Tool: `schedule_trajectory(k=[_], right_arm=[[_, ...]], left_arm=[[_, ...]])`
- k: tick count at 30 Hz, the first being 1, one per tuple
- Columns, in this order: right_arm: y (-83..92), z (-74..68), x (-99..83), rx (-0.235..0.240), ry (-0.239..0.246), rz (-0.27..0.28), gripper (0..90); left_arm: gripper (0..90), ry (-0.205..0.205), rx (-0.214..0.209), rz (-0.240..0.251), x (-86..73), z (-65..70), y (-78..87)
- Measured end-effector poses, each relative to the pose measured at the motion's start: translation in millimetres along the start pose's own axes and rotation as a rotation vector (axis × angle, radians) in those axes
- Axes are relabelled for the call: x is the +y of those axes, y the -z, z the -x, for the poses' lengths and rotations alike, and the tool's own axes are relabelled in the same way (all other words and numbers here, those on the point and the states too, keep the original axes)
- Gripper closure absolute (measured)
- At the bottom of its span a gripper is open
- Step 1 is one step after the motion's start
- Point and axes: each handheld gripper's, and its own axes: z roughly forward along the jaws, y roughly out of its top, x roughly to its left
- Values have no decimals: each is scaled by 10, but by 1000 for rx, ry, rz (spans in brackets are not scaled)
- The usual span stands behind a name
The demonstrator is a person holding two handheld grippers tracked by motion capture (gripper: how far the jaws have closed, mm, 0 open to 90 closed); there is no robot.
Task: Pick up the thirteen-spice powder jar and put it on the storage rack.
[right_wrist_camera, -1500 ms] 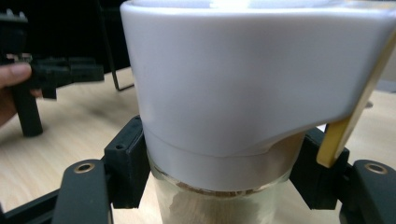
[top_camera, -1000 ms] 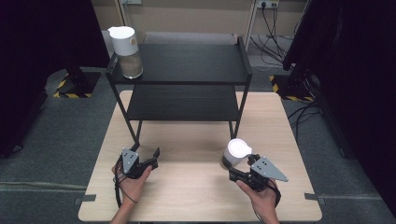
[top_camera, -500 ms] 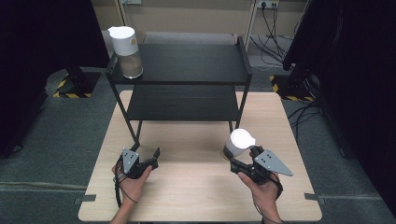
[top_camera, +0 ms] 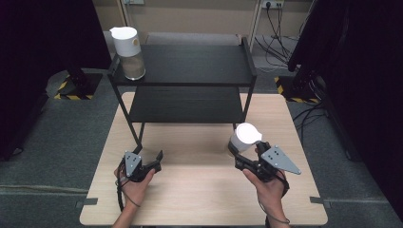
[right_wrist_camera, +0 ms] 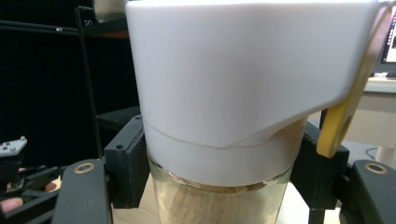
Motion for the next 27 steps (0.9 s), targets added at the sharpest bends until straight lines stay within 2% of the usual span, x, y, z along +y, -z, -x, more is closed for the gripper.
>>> schedule_trajectory(k=[19, 27], right_arm=[[-127, -10, 286, -9, 19, 72, 311], [-162, -8, 391, -16, 26, 87, 311]], left_arm=[[121, -1, -1, 0, -1, 0, 0], [121, -1, -2, 0, -1, -1, 0]])
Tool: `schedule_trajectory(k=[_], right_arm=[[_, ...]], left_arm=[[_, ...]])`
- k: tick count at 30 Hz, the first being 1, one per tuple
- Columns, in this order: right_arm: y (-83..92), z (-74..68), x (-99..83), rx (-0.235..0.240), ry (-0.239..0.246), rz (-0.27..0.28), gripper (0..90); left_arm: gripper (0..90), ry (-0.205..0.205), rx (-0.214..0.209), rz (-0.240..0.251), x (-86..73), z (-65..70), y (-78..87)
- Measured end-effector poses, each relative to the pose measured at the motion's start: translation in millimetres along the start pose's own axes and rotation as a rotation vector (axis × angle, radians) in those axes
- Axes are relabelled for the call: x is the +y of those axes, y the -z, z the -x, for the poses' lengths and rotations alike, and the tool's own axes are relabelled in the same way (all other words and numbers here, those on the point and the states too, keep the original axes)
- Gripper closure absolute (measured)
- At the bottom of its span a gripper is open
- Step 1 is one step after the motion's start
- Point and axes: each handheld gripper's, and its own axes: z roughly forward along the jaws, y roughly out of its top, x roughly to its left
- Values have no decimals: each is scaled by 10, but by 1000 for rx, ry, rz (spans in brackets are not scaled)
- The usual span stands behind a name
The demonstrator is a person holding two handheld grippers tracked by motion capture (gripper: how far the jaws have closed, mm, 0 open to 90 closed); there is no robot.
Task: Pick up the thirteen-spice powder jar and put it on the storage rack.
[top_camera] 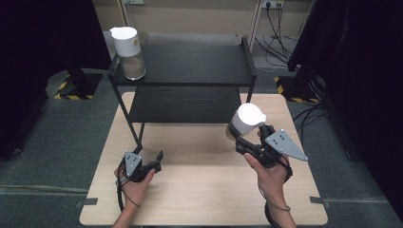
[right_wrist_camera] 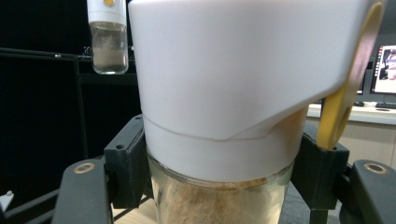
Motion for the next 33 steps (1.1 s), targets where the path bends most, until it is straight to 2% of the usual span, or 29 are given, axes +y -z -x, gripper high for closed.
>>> schedule_trajectory(k=[33], right_arm=[[-155, 19, 314, -12, 18, 53, 311]], left_arm=[[118, 0, -1, -2, 3, -1, -4]])
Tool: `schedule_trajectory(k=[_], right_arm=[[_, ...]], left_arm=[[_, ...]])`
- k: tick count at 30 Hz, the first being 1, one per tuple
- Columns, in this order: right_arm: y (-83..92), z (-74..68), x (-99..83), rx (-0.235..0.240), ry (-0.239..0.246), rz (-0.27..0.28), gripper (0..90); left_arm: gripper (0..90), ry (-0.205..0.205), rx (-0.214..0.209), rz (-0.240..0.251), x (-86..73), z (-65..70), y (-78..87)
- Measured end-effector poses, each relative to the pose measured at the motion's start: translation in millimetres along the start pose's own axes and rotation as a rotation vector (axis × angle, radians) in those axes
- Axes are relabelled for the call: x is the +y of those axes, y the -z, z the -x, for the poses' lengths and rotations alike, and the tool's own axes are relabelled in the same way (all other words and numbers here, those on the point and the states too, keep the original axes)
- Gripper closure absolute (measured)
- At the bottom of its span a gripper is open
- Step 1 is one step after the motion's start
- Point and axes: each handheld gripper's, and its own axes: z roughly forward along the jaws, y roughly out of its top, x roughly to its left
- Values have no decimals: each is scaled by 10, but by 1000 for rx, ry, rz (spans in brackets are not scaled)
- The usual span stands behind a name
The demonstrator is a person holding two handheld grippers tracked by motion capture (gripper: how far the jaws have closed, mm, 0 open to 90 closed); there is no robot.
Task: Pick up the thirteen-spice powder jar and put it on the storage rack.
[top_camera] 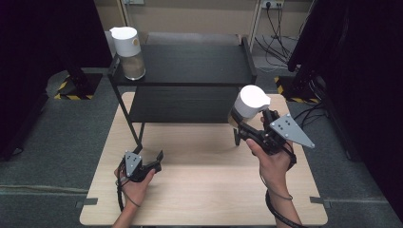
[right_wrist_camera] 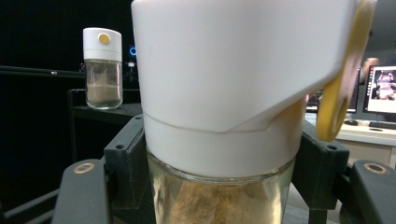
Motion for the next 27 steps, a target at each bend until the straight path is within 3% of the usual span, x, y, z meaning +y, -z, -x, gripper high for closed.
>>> schedule_trajectory(k=[27], right_arm=[[-190, -6, 264, 3, 22, 28, 311]], left_arm=[[118, -3, -2, -2, 4, -1, -2]])
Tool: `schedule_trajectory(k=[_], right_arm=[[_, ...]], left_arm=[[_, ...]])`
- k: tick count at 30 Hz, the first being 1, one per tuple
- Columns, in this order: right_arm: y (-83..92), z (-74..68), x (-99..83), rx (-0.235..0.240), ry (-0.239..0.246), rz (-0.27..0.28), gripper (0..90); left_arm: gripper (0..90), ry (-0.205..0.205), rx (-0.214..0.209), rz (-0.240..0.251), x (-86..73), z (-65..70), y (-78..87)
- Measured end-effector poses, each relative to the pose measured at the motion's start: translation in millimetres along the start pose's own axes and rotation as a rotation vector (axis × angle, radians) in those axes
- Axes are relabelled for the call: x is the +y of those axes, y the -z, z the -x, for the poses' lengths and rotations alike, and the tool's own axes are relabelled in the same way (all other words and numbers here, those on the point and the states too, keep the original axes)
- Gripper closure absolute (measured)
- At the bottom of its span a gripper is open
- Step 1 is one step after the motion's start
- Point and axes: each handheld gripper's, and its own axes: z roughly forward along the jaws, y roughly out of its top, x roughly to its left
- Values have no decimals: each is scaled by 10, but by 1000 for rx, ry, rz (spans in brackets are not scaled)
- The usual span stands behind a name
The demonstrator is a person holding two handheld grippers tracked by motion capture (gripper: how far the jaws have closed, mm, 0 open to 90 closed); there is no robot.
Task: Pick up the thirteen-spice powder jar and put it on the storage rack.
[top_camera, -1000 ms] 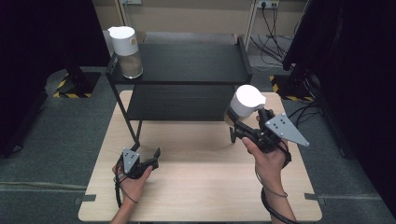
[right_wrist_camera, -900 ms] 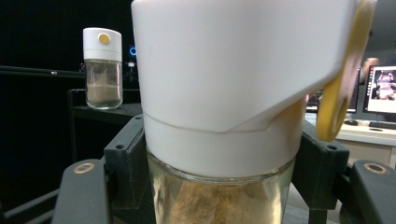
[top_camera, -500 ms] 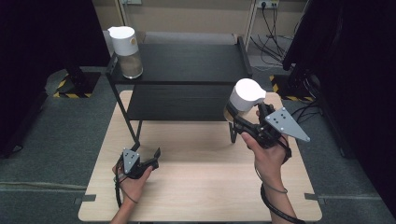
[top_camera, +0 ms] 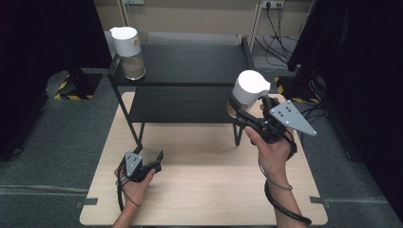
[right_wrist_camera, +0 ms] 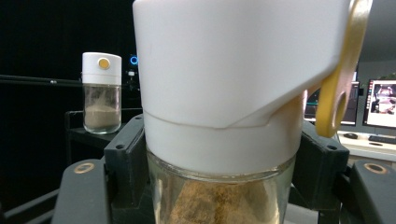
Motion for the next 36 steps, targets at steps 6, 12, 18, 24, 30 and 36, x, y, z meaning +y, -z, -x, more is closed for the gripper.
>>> schedule_trajectory(k=[6, 12, 18, 24, 30, 36], right_arm=[[-67, -6, 74, -1, 1, 7, 311], [-150, -9, 131, -6, 3, 7, 311], [-252, -14, 184, -6, 4, 5, 311], [-388, -18, 263, -15, 6, -2, 311], [-511, -6, 301, -23, 5, -14, 311], [-633, 0, 329, -31, 3, -20, 311]], left_arm=[[118, 1, 1, 0, 0, 1, 1], [118, 0, 0, -1, 2, 0, 0], [118, 1, -1, 0, 0, -2, 1], [118, 2, -1, -1, 1, -4, 0], [118, 2, -2, -1, 2, -7, 1], [118, 5, -3, -1, 1, -10, 1]])
